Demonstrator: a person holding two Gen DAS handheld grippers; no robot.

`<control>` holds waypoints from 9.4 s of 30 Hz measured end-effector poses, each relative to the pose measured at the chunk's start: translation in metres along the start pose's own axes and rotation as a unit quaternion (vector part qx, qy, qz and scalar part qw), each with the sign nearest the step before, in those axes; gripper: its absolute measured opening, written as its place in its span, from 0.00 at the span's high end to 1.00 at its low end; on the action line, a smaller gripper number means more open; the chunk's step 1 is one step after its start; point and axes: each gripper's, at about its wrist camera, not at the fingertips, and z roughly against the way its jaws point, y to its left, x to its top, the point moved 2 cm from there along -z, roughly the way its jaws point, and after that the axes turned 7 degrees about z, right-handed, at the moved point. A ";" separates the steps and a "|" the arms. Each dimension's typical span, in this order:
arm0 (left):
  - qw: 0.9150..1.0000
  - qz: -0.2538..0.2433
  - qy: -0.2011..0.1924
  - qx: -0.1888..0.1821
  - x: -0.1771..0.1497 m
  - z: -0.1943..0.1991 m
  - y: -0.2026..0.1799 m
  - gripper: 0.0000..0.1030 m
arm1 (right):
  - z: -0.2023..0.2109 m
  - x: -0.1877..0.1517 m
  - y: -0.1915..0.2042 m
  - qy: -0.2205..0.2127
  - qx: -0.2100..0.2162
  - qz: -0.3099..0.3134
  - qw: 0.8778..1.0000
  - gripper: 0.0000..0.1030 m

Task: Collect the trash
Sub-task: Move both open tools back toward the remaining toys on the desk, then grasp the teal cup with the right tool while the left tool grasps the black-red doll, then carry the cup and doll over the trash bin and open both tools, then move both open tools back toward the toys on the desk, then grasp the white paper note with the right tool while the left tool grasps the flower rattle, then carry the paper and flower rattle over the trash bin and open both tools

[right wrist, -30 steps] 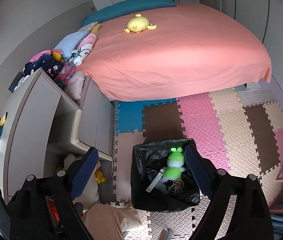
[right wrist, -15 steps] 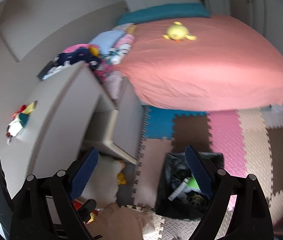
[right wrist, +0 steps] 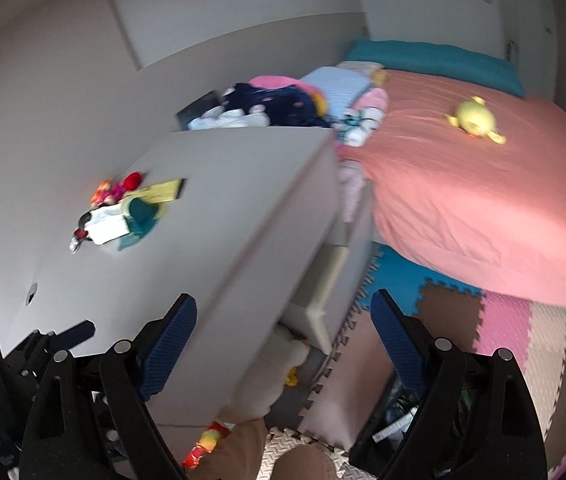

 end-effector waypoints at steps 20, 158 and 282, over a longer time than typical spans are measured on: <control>0.988 0.129 -0.024 0.076 0.036 -0.013 0.210 0.06 | -0.141 0.079 0.161 0.064 0.068 0.004 0.996 0.37; 0.955 -0.260 0.104 -0.100 -0.150 -0.070 -0.276 0.06 | 0.075 -0.214 -0.258 0.061 -0.210 -0.253 0.942 0.03; 0.988 0.099 -0.082 0.083 0.074 0.011 0.183 0.82 | -0.086 0.100 0.149 -0.038 0.108 0.063 0.991 0.95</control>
